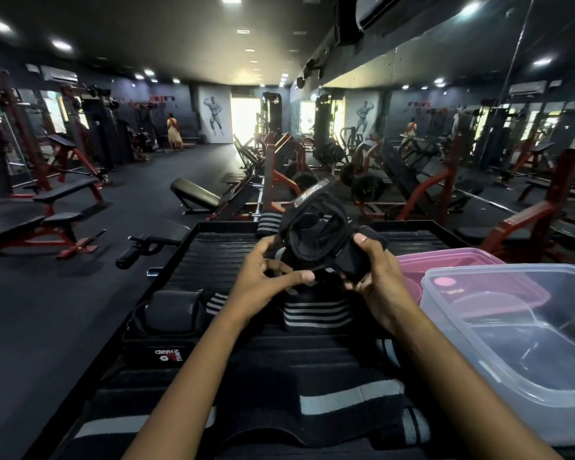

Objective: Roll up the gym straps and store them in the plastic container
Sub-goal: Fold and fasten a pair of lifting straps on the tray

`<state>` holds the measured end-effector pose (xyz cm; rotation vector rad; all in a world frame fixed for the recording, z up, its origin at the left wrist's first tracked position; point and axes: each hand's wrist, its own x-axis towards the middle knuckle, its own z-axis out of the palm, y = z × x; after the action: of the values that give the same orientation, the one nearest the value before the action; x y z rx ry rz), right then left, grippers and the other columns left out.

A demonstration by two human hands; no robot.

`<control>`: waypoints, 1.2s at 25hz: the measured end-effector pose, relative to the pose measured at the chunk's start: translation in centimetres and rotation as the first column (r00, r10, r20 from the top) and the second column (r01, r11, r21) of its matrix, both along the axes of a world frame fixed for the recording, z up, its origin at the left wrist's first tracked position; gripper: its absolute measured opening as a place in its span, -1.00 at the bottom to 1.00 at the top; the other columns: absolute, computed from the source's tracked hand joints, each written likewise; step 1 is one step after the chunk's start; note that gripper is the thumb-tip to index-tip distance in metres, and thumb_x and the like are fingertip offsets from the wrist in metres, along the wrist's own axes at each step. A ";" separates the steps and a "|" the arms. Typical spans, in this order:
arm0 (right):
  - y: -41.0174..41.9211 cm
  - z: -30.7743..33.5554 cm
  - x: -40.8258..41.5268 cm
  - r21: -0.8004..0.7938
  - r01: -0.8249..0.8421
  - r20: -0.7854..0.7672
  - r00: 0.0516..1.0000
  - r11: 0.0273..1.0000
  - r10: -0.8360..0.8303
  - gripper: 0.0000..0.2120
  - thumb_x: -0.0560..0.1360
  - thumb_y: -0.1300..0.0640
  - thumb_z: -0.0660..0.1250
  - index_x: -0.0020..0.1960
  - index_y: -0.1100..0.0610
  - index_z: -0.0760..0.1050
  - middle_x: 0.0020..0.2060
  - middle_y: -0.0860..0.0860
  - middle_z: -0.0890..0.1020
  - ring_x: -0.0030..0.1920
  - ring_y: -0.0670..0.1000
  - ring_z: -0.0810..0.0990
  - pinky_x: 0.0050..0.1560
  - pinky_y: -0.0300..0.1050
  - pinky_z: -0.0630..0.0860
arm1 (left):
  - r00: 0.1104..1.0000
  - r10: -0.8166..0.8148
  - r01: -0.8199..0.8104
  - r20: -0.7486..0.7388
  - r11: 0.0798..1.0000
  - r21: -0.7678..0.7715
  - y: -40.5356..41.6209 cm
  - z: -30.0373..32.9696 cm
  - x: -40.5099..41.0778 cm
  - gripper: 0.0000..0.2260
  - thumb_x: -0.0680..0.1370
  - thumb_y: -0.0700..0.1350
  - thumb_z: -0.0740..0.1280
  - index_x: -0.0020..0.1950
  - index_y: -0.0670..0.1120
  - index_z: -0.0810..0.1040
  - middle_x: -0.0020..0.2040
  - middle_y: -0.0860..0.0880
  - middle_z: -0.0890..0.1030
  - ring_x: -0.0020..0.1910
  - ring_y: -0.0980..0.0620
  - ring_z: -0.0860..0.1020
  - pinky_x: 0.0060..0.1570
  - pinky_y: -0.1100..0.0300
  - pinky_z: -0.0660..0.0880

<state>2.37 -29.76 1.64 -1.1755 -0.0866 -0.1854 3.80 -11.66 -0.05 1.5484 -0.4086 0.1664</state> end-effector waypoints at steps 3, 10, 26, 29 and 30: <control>0.0 -0.2 -0.3 0.020 0.006 -0.057 0.998 1.000 -0.005 -0.85 0.47 0.02 0.37 -0.03 0.07 0.56 -0.22 0.05 0.66 -0.30 0.03 0.62 -0.33 -0.13 0.57 | 0.995 0.092 -0.091 -0.027 0.996 0.004 -0.6 -1.0 0.6 -0.60 0.39 -0.22 0.52 0.10 0.06 0.45 0.11 -0.01 0.60 -0.07 0.11 0.62 -0.17 0.19 0.62; 0.4 -0.1 -0.7 -0.038 0.052 -0.046 0.998 0.998 -0.054 -0.78 0.45 -0.07 0.37 -0.10 0.09 0.57 -0.26 0.13 0.63 -0.42 0.04 0.60 -0.42 -0.15 0.57 | 0.985 0.102 -0.132 0.141 0.966 0.221 -0.8 -1.1 0.5 -0.44 0.38 -0.14 0.53 0.18 0.29 0.33 0.23 0.14 0.38 0.24 0.24 0.41 0.13 0.45 0.36; -0.1 -2.1 0.5 -0.327 0.368 0.227 0.925 0.871 -0.305 -0.56 0.19 -0.13 0.55 -0.02 -0.10 0.46 -0.07 -0.09 0.66 -0.01 -0.05 0.65 0.07 0.05 0.59 | 0.887 0.222 -0.337 0.404 0.911 0.238 -1.4 -1.1 0.2 -0.50 0.28 0.03 0.53 0.11 -0.07 0.44 0.02 0.02 0.55 -0.03 0.11 0.55 -0.08 0.29 0.51; -0.3 -2.4 0.9 -0.345 0.358 0.124 0.934 0.868 -0.336 -0.79 0.32 -0.13 0.45 -0.18 -0.03 0.54 -0.27 -0.08 0.67 -0.14 0.03 0.65 -0.05 0.02 0.56 | 0.895 0.168 -0.293 0.412 0.920 0.261 -1.3 -1.0 0.2 -0.50 0.26 0.00 0.58 0.07 -0.06 0.44 0.03 0.01 0.53 -0.10 0.09 0.54 -0.18 0.21 0.54; -0.3 -2.2 0.9 -0.292 0.299 0.036 0.953 0.909 -0.302 -0.84 0.40 -0.08 0.42 -0.20 0.01 0.57 -0.31 -0.05 0.66 -0.15 0.08 0.64 -0.07 0.04 0.56 | 0.905 0.153 -0.266 0.397 0.931 0.248 -1.3 -0.9 0.1 -0.50 0.26 0.03 0.59 0.06 -0.06 0.44 0.04 0.01 0.51 -0.12 0.08 0.54 -0.20 0.19 0.56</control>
<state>3.23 -30.06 -0.59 -1.4859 0.0808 -0.4511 3.95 -12.93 -0.94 1.8644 -0.5828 0.6005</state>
